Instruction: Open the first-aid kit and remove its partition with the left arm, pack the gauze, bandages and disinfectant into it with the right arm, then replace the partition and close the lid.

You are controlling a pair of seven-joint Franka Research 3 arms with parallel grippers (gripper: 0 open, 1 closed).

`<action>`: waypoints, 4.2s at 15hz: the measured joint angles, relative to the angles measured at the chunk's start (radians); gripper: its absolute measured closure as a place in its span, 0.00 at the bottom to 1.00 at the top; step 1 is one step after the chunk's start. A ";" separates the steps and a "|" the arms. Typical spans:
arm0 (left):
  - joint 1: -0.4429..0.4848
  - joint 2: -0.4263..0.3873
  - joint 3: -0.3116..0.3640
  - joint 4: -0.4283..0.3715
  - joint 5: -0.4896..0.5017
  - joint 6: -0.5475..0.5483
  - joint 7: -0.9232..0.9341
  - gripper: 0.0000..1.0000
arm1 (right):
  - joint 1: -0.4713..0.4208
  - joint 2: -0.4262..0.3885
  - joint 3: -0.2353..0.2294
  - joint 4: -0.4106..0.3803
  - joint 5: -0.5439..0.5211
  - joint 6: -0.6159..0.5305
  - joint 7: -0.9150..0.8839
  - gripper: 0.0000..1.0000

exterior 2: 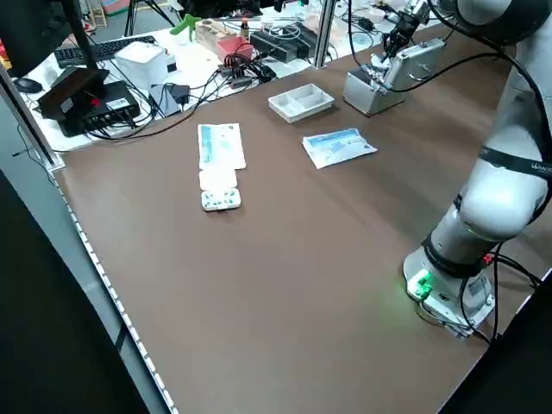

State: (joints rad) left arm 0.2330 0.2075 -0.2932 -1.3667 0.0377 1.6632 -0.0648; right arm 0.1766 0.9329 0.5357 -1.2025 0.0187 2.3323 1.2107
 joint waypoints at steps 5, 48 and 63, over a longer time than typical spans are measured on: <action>0.000 0.011 0.001 -0.011 0.000 0.036 0.000 0.00 | 0.013 0.028 -0.001 -0.004 0.000 -0.001 0.000 0.89; -0.353 0.674 0.121 -0.026 0.018 0.794 -0.196 0.56 | -0.548 -0.086 0.235 0.141 -0.104 -0.704 -0.479 0.01; -0.353 0.670 0.122 -0.004 0.034 0.779 -0.196 0.97 | -0.507 -0.321 -0.005 0.151 -0.244 -0.928 -0.895 0.01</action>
State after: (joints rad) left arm -0.1203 0.8776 -0.1712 -1.3706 0.0718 2.4419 -0.2604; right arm -0.3302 0.6118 0.5307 -1.0514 -0.2254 1.4047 0.3155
